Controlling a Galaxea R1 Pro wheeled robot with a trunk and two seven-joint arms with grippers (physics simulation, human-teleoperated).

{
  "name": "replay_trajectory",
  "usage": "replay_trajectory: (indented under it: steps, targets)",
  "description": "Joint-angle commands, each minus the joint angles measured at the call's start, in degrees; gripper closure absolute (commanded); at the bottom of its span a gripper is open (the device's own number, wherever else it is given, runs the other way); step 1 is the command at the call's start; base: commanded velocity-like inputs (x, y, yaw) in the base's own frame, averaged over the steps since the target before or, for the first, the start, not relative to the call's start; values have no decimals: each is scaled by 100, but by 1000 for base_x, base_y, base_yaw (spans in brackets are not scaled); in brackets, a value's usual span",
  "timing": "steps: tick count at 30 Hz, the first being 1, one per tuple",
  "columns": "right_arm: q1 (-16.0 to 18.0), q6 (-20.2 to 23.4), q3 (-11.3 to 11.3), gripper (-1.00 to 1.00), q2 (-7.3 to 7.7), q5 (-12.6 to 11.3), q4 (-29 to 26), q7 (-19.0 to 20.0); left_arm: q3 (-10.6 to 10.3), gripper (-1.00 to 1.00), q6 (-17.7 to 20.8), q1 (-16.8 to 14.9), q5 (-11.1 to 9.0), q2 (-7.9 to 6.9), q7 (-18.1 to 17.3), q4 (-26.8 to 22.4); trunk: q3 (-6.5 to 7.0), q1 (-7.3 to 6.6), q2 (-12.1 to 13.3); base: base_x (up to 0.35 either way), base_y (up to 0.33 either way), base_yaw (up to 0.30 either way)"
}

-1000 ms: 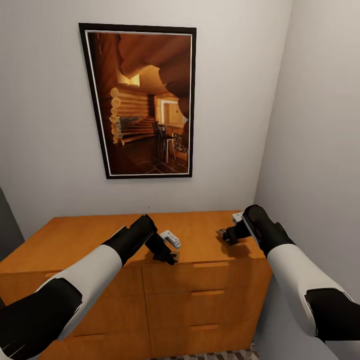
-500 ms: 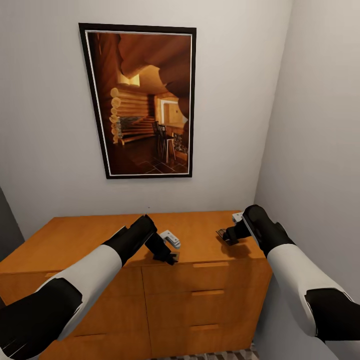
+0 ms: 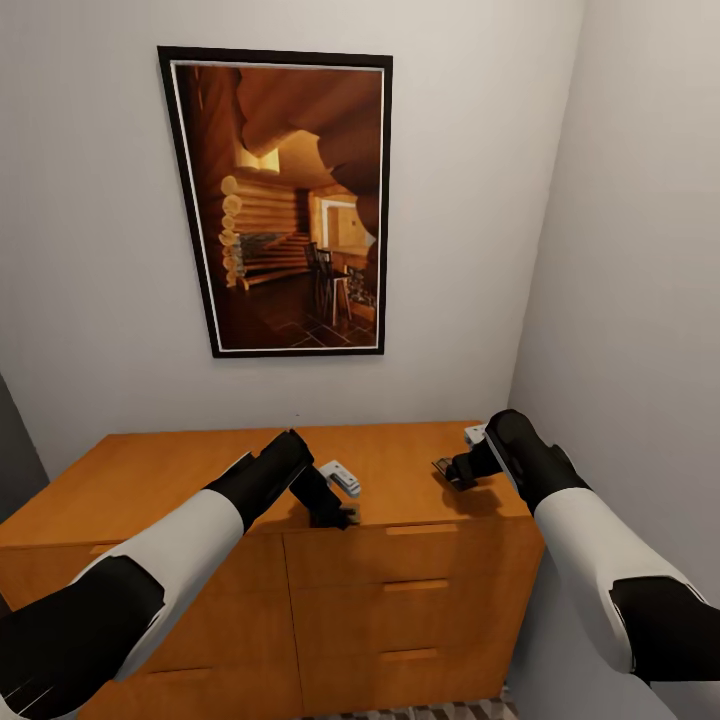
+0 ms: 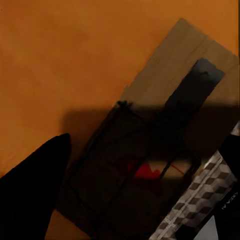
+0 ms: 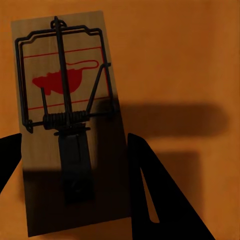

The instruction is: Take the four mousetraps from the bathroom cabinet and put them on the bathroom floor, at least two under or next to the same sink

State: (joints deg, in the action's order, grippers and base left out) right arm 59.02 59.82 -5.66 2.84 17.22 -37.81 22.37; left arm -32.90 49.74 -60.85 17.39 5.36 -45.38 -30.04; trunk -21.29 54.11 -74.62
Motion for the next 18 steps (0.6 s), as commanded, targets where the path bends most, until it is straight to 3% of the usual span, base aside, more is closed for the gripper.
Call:
replay_trajectory:
  steps: [1, 13, 18]
  targets:
    - [4, 18, -24, 100, 6, 44, -7, 39, 1, 100, -26, -6, 109, -1, -47, 1, -7, 0, -4, 0, 0, 0]
    - [4, 18, -27, 100, 6, 44, -7, 39, 1, 100, -32, -6, 124, 21, -29, 134, -7, 0, -4, 0, 0, 0]
    - [4, 18, -23, 100, 7, 51, -7, 44, -14, 100, -7, -6, 108, 114, -33, 50, -7, 0, -4, 0, 0, 0]
